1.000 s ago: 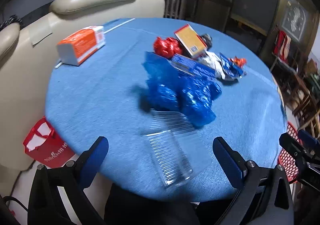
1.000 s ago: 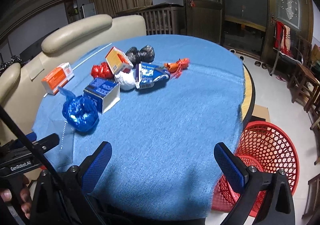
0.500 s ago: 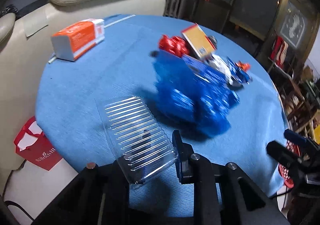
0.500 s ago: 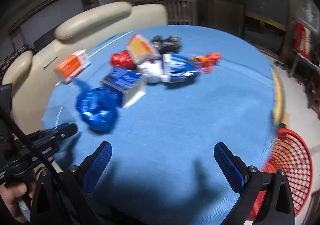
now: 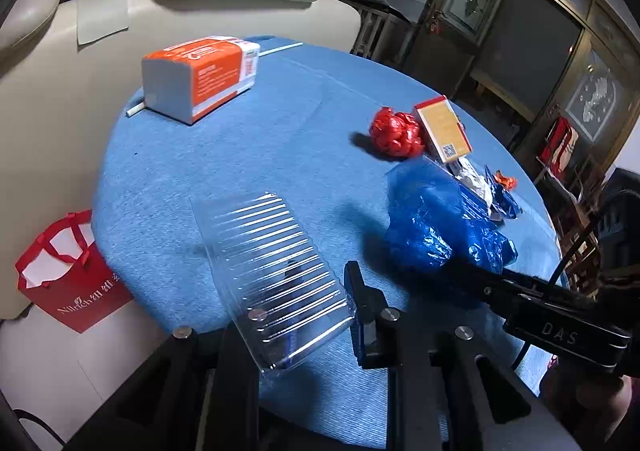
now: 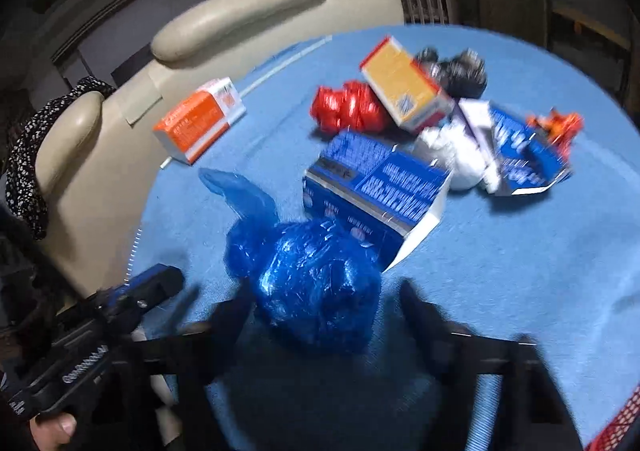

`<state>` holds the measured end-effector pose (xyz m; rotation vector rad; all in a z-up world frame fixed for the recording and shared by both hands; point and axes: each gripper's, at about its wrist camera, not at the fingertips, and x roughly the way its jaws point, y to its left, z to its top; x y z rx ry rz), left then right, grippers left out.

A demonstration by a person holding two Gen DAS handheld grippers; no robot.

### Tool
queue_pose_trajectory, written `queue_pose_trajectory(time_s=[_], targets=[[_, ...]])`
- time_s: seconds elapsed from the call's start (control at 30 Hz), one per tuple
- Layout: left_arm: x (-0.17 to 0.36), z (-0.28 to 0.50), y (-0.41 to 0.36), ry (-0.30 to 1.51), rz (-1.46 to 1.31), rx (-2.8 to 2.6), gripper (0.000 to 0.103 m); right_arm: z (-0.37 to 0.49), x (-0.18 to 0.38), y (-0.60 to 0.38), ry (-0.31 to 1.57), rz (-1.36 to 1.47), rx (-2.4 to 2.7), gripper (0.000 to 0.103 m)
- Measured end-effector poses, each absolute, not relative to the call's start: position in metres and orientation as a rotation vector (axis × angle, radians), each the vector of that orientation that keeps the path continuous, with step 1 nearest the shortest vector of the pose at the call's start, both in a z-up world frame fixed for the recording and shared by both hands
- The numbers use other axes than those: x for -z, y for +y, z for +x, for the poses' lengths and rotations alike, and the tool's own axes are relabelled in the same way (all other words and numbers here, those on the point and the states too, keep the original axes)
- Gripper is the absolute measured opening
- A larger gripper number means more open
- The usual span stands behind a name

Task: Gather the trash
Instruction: 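Grasp the clear plastic tray with the left tool while the right tool grasps the blue bags, then carry both items over the red basket and open both tools to drop them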

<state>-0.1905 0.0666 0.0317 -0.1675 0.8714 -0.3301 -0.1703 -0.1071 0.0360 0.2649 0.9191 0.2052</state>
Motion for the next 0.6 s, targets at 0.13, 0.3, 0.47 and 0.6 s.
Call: queue_pose_trajectory(time_s=[0.13,0.3,0.47,0.6], targets=[[-0.034,-0.191,0.066,0.872,-0.169,0.337,0.023,-0.176,-0.039,-0.107,0.881,0.291,-0.225,0.055],[-0.047,-0.198,0.048,0.845,-0.135,0.383,0.023,-0.195,-0.052,-0.124,0.839,0.335,-0.216,0.055],[-0.062,-0.208,0.012,0.821,-0.069,0.461,0.023,-0.221,-0.07,-0.158,0.769,0.392,-0.155,0.055],[-0.072,-0.216,-0.025,0.816,-0.008,0.548,0.023,-0.249,-0.083,-0.195,0.713,0.423,-0.066,0.055]])
